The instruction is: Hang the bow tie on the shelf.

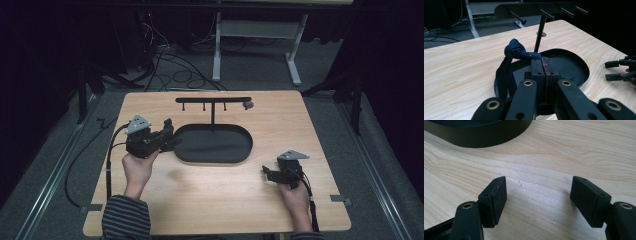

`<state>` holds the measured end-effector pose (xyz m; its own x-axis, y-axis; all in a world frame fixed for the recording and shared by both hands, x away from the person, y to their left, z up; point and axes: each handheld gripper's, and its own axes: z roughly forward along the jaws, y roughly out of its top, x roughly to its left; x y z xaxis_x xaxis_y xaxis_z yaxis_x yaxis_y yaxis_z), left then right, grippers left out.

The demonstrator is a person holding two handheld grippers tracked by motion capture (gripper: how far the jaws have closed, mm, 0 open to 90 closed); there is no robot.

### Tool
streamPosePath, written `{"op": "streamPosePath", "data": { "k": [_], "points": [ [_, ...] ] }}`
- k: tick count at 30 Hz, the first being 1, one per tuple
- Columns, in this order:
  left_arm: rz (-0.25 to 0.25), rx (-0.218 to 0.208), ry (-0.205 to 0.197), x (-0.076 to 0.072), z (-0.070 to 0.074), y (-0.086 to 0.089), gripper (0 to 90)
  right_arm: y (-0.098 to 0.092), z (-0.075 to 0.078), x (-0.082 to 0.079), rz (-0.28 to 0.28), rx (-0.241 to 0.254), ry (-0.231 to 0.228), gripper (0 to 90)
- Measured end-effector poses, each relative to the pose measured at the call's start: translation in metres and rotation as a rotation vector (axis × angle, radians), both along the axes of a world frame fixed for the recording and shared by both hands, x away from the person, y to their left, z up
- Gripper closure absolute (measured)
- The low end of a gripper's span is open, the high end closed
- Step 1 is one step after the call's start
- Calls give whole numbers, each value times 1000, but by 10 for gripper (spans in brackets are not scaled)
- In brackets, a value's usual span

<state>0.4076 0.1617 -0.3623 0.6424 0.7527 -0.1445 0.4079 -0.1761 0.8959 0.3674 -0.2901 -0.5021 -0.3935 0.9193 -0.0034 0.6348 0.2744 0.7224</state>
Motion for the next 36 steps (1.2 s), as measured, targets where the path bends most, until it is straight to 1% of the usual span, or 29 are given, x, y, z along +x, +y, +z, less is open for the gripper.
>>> {"op": "streamPosePath", "data": {
  "k": [9, 13, 17, 19, 23, 25, 27, 34, 36],
  "points": [
    [-13, 1, -4, 12, 9, -11, 892, 0, 0, 0, 1, 3, 0, 309],
    [-20, 11, -12, 19, 15, -19, 892, 0, 0, 0, 0, 4, 2, 310],
    [-18, 15, -13, 24, 18, -21, 892, -1, 0, 0, 1, 4, 1, 309],
    [-17, 8, -15, 26, 19, -23, 892, 0, 0, 0, 2, 4, 1, 309],
    [-13, 24, -17, 31, 22, -27, 892, -1, 0, 0, 2, 7, 1, 309],
    [1, 51, -29, 35, 24, -31, 892, -1, 0, 0, 3, 8, 1, 309],
    [1, 49, -25, 37, 24, -33, 892, -1, 0, 0, 3, 8, 1, 309],
    [-2, 68, -27, 45, 25, -44, 892, -1, 0, 0, 4, 10, 1, 309],
    [3, 73, -35, 48, 25, -48, 892, -1, 0, 0, 5, 9, 1, 309]
  ]
}}
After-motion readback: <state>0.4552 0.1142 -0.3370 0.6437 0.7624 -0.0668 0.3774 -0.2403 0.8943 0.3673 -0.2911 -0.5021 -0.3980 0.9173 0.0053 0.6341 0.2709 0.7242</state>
